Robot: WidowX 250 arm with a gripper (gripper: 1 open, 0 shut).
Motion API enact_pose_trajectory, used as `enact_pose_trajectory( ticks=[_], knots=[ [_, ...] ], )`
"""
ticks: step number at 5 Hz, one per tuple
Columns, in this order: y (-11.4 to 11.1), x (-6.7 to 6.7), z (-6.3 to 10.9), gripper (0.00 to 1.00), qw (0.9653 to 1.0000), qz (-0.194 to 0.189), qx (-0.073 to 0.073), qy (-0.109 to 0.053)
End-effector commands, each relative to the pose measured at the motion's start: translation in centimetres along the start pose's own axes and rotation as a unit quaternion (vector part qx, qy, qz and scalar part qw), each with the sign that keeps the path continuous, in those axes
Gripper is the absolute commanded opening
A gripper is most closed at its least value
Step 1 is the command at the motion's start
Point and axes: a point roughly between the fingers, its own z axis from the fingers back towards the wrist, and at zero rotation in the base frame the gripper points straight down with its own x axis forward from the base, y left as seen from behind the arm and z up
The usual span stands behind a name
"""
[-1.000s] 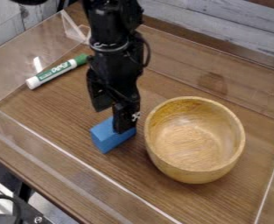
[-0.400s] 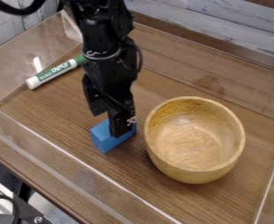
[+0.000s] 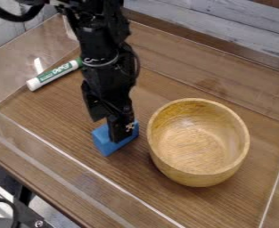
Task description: Put the blue block in the brown bowl
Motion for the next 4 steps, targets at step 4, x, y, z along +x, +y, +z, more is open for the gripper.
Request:
enact_pose_trajectory(
  ticks=[4],
  knots=[
    [0.89, 0.38, -0.32, 1.00, 0.9998, 0.003, 0.000, -0.021]
  ],
)
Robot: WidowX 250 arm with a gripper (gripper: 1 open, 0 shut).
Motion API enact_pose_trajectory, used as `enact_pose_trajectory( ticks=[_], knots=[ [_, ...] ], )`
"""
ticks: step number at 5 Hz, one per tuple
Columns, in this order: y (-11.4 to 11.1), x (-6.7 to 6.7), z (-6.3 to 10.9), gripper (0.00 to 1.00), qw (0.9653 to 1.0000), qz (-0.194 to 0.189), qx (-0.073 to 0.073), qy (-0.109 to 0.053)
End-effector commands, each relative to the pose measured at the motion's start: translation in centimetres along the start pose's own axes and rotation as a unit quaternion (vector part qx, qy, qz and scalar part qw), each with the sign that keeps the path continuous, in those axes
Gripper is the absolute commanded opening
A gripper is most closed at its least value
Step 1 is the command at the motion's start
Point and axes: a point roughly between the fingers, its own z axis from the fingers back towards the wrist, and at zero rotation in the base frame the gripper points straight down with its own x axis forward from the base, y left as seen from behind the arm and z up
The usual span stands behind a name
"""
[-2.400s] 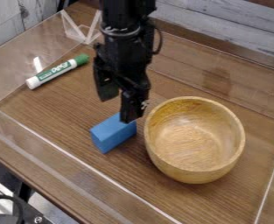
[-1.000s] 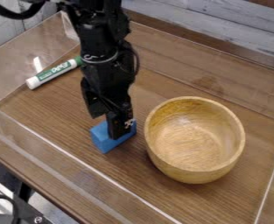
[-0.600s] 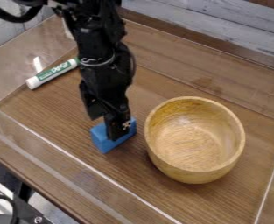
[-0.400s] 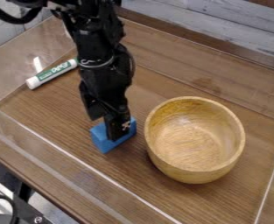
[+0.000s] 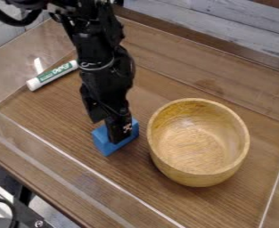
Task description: Put the blue block in the brown bowl
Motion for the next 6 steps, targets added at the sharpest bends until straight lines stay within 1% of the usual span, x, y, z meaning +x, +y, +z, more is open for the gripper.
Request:
enact_pose_trajectory(
  ticks=[1, 2, 3, 4, 6],
  knots=[
    [0.45, 0.42, 0.37, 1.00, 0.9999, 0.004, 0.006, -0.014],
    [0.51, 0.46, 0.32, 1.00, 0.9999, 0.003, 0.005, -0.016],
    [0.50, 0.53, -0.16, 1.00, 0.9998, 0.001, 0.004, -0.019],
    [0.48, 0.60, -0.55, 0.00, 0.9997, -0.002, 0.004, -0.023],
    [0.20, 1.01, 0.12, 0.00, 0.9996, 0.004, 0.007, -0.028]
  ],
)
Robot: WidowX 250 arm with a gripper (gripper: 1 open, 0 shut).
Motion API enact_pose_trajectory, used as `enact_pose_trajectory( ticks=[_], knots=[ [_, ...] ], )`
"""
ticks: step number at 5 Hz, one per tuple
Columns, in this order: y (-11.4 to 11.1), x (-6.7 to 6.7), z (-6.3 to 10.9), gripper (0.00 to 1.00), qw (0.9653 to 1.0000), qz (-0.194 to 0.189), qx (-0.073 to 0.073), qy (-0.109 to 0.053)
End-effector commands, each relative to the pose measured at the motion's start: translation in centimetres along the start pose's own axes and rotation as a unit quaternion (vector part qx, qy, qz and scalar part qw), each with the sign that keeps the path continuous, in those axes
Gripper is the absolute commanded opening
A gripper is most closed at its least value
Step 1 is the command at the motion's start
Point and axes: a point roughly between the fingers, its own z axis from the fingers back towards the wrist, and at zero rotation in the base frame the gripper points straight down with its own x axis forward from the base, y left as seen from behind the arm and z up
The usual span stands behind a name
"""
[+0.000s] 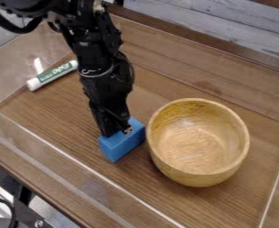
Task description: Put the blue block in the brown bowl
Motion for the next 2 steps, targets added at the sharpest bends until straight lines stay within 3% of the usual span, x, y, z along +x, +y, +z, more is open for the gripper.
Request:
enact_pose_trajectory(
  ticks=[1, 2],
  knots=[
    [0.07, 1.17, 1.53, 0.00, 0.9996, -0.001, 0.016, -0.025],
    [-0.14, 1.42, 1.98, 0.00, 0.9995, 0.004, 0.017, -0.028]
  ],
)
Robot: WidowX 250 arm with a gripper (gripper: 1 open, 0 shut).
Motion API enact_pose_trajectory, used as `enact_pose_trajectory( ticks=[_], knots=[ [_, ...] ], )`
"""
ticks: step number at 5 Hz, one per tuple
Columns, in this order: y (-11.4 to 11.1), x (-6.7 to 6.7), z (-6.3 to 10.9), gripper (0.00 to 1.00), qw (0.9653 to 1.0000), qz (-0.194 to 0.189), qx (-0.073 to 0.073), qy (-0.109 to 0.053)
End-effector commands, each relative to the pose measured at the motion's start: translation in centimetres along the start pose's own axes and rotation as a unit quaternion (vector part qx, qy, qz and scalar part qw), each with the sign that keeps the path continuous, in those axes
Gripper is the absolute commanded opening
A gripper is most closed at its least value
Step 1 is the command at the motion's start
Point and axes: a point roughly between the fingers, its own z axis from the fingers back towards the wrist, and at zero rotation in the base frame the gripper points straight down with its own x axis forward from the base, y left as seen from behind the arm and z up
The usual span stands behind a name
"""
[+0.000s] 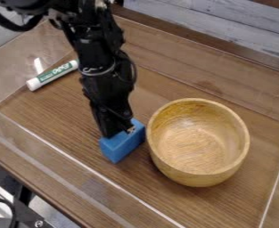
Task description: Put the blue block in the brown bowl
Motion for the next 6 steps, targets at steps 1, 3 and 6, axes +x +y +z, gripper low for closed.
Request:
enact_pose_trajectory(
  ticks=[1, 3, 6],
  knots=[
    [0.11, 1.36, 1.67, 0.00, 0.9995, -0.002, 0.017, -0.028],
    [-0.22, 1.60, 1.41, 1.00, 0.9992, -0.002, 0.018, -0.035],
    [-0.49, 1.65, 0.78, 1.00, 0.9991, -0.002, 0.016, -0.040]
  ],
)
